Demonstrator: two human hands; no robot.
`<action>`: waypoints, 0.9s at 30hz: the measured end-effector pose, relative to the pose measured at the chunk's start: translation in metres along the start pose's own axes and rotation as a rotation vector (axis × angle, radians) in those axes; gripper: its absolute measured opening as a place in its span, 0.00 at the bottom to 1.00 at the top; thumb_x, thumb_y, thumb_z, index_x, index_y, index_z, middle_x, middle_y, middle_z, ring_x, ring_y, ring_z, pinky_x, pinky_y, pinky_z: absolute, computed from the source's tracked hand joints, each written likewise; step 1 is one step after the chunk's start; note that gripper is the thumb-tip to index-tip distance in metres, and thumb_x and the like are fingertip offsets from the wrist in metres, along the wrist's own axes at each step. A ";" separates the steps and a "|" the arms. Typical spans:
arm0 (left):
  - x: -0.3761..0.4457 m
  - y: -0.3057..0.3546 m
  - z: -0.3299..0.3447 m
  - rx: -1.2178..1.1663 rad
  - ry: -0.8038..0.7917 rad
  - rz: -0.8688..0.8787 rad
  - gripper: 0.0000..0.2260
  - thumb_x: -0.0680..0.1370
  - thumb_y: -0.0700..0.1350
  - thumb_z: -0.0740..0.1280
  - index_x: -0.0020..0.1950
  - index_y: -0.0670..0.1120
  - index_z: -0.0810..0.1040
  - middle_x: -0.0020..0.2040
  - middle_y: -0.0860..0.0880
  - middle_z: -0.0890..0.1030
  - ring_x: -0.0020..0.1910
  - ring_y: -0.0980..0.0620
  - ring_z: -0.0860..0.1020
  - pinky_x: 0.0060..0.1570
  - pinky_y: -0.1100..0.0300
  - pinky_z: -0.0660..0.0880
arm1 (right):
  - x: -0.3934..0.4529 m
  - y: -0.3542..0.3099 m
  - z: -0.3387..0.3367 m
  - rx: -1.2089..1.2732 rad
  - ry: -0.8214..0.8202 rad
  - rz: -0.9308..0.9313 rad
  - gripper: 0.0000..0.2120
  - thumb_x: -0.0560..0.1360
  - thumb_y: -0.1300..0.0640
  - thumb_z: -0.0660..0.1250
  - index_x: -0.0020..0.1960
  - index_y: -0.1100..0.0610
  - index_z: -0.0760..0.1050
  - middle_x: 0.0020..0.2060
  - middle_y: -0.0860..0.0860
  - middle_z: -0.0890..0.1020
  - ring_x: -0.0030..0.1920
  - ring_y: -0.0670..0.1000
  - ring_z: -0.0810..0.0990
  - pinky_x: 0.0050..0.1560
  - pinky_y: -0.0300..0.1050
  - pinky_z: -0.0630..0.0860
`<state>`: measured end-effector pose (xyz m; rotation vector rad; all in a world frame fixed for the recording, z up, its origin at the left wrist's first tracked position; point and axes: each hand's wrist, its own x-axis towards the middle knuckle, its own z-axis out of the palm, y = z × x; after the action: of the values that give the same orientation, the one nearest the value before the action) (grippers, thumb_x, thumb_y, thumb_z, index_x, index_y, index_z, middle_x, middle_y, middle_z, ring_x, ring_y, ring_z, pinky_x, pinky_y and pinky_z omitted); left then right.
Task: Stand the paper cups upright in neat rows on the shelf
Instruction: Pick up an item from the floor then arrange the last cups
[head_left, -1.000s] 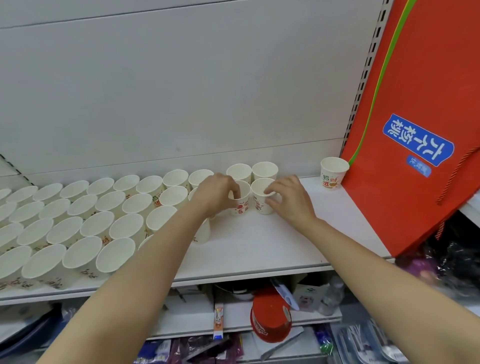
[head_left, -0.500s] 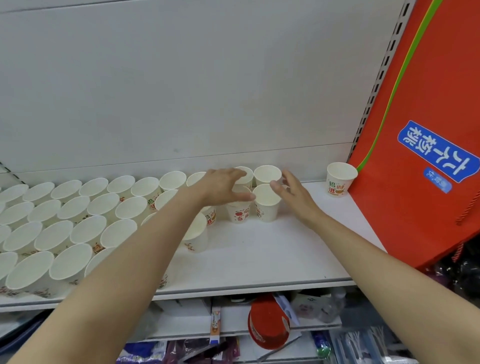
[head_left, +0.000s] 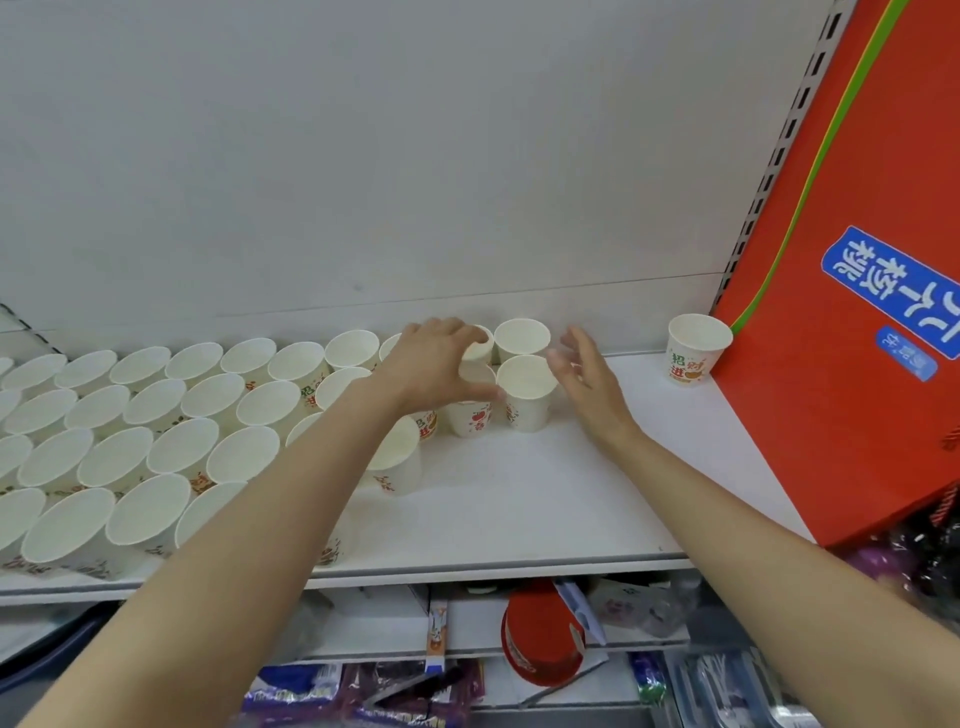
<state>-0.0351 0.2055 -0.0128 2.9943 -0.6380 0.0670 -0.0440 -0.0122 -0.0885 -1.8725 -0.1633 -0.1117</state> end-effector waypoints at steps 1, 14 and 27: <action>-0.004 0.001 0.001 -0.004 0.065 0.002 0.30 0.69 0.68 0.69 0.65 0.52 0.73 0.61 0.52 0.75 0.60 0.48 0.72 0.60 0.53 0.64 | -0.006 0.004 -0.004 -0.061 0.013 -0.058 0.29 0.74 0.39 0.62 0.70 0.52 0.63 0.64 0.45 0.71 0.63 0.44 0.70 0.61 0.39 0.66; -0.036 0.007 0.005 0.031 0.026 -0.012 0.03 0.71 0.49 0.73 0.43 0.53 0.80 0.39 0.57 0.78 0.45 0.51 0.77 0.44 0.59 0.62 | -0.014 -0.002 -0.016 -0.604 0.021 -0.537 0.10 0.66 0.67 0.70 0.45 0.57 0.82 0.47 0.50 0.82 0.52 0.58 0.74 0.52 0.48 0.73; -0.033 0.017 0.016 0.046 0.056 -0.134 0.02 0.72 0.50 0.69 0.40 0.53 0.80 0.39 0.51 0.81 0.42 0.48 0.78 0.38 0.58 0.67 | -0.015 -0.027 0.004 -0.677 0.007 -0.313 0.01 0.70 0.56 0.72 0.42 0.52 0.82 0.39 0.49 0.81 0.49 0.52 0.72 0.47 0.44 0.68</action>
<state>-0.0721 0.2020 -0.0296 3.0575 -0.4341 0.1589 -0.0636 -0.0017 -0.0668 -2.5062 -0.4581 -0.4322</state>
